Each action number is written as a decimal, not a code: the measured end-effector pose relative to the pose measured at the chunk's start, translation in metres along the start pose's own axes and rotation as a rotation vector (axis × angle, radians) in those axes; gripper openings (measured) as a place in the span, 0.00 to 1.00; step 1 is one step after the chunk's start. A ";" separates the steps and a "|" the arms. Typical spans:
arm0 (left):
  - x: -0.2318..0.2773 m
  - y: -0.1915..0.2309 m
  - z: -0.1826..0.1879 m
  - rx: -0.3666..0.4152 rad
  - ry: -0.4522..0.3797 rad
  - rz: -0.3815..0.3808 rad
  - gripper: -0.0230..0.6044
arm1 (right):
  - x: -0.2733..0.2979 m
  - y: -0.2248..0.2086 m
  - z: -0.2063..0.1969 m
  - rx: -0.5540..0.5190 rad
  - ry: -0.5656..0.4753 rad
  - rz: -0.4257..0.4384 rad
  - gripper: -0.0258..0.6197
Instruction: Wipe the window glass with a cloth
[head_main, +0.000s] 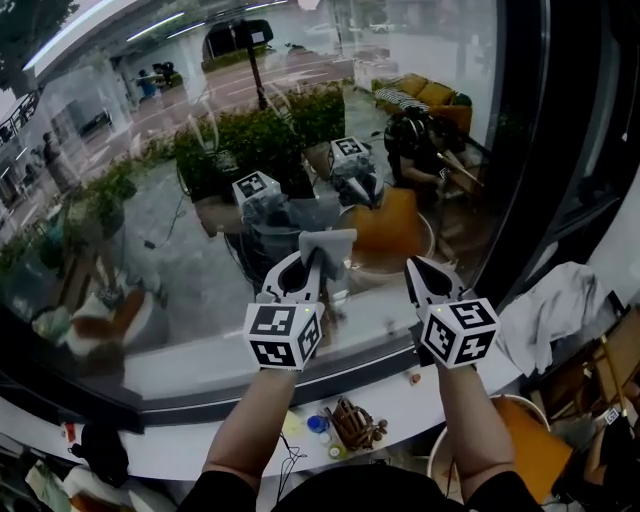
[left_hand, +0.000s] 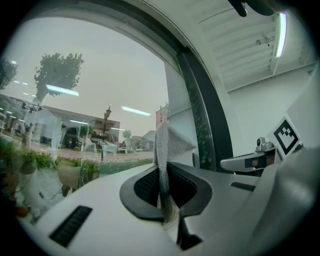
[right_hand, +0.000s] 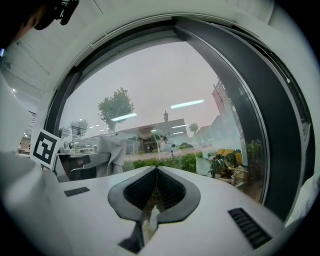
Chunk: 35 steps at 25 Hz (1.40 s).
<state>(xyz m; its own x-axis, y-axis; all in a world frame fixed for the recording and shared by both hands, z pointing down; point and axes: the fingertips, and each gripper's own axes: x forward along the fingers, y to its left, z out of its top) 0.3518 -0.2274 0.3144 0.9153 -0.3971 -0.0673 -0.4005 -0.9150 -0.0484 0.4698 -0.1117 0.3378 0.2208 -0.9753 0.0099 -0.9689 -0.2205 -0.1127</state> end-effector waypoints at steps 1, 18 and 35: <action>0.004 -0.003 0.000 0.000 0.000 -0.006 0.06 | 0.000 -0.003 0.000 0.002 0.001 -0.003 0.09; 0.016 -0.029 0.002 -0.014 0.017 -0.060 0.06 | -0.027 -0.008 0.003 0.010 0.005 -0.046 0.09; 0.020 -0.045 -0.002 -0.005 0.032 -0.130 0.06 | -0.037 -0.008 0.008 0.003 0.001 -0.077 0.08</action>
<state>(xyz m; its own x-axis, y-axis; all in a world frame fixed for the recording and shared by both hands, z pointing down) 0.3882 -0.1940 0.3169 0.9605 -0.2769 -0.0292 -0.2780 -0.9593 -0.0494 0.4700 -0.0739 0.3301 0.2943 -0.9555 0.0192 -0.9488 -0.2945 -0.1143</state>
